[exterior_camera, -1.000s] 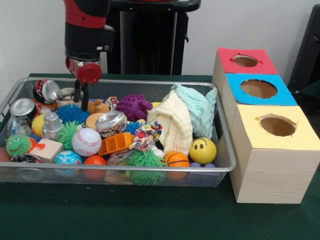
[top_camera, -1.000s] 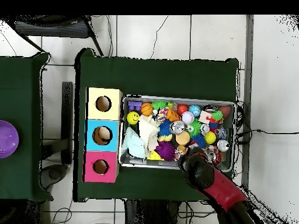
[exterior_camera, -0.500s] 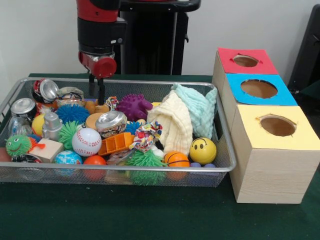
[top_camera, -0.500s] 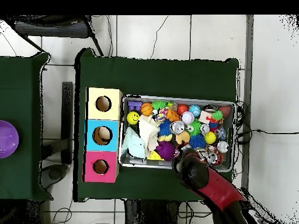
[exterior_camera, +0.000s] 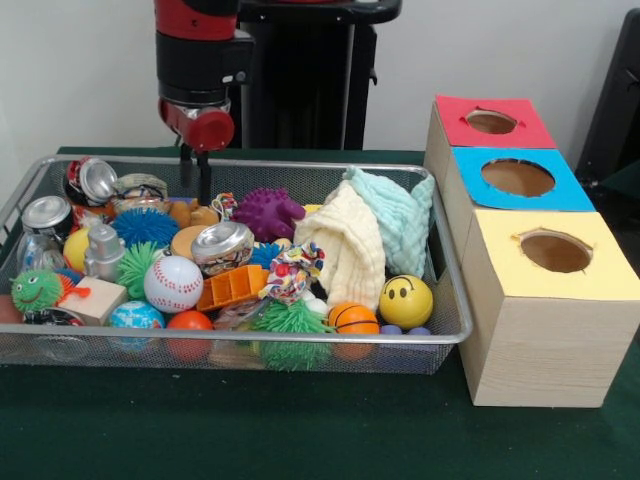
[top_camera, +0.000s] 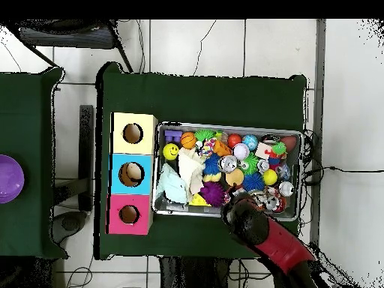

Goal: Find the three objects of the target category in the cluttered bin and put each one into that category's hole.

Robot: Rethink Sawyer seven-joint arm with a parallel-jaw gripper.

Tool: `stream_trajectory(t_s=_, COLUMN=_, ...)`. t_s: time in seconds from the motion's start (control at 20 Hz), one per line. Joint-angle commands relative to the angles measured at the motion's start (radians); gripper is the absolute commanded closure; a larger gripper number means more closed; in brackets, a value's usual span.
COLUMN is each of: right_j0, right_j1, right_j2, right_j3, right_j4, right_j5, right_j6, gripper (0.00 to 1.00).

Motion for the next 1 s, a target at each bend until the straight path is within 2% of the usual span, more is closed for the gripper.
stream_trajectory(t_s=0.05, right_j0=-0.038, right_j1=0.081, right_j2=0.056, right_j3=-0.02, right_j4=-0.019, right_j5=-0.028, right_j6=0.126, gripper=0.0)
stream_trajectory(t_s=0.3, right_j0=-0.059, right_j1=0.134, right_j2=0.078, right_j3=-0.038, right_j4=-0.028, right_j5=-0.075, right_j6=0.135, gripper=0.0)
stream_trajectory(t_s=0.55, right_j0=-0.099, right_j1=0.184, right_j2=0.138, right_j3=-0.037, right_j4=-0.046, right_j5=-0.156, right_j6=0.166, gripper=0.0)
stream_trajectory(t_s=1.0, right_j0=-0.12, right_j1=0.2, right_j2=0.187, right_j3=-0.035, right_j4=-0.046, right_j5=-0.207, right_j6=0.186, gripper=0.0)
